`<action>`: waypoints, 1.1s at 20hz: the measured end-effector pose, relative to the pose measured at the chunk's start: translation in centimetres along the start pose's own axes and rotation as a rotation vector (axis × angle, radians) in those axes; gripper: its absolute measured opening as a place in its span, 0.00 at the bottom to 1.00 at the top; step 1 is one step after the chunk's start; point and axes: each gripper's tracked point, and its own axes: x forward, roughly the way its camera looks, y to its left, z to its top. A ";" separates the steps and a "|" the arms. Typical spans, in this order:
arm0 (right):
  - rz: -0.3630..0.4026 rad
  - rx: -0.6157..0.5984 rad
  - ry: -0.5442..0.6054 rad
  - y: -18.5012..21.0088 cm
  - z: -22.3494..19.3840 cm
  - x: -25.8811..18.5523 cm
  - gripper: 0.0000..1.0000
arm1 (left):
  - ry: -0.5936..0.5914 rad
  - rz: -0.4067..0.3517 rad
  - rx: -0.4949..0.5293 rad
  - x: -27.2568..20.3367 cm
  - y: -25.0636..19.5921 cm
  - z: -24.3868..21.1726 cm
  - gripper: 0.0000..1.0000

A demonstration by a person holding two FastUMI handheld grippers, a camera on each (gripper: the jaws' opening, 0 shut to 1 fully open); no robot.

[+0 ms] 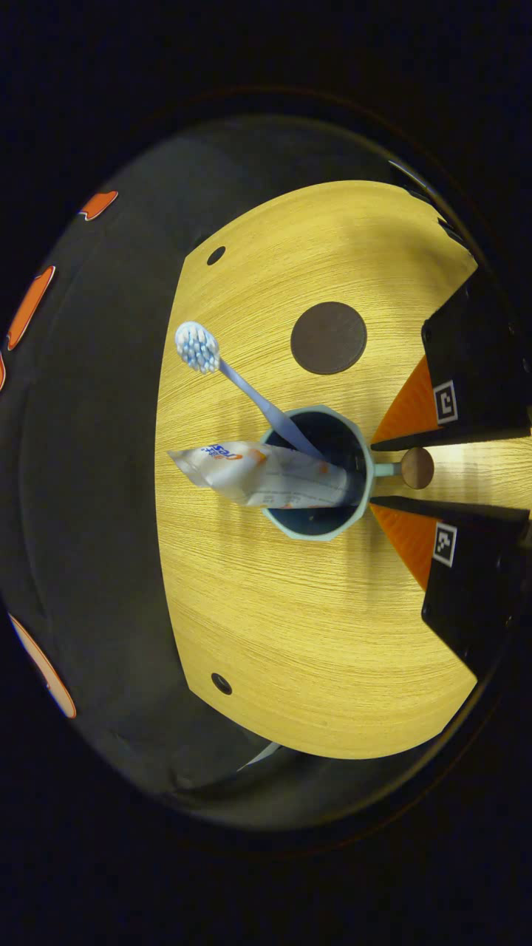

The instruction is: Put the toothbrush and toothpaste on the desktop into the cup, then pick up the cup and place it on the coaster on the desktop.

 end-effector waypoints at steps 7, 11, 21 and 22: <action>-0.005 0.017 0.015 -0.5 -0.7 0.3 0.96 | 0.065 -0.003 -0.047 2.2 -0.6 -1.7 0.27; -0.005 0.042 0.023 -0.7 -0.9 0.3 0.96 | 0.043 0.005 -0.049 2.1 -0.9 -2.8 0.23; -0.033 0.047 -0.009 -2.1 0.5 -1.2 0.96 | -0.038 -0.018 -0.011 0.0 -1.3 -4.6 0.20; -0.041 0.043 -0.016 -2.3 0.7 -1.5 0.96 | -0.046 -0.030 0.001 -0.4 -1.5 -5.1 0.21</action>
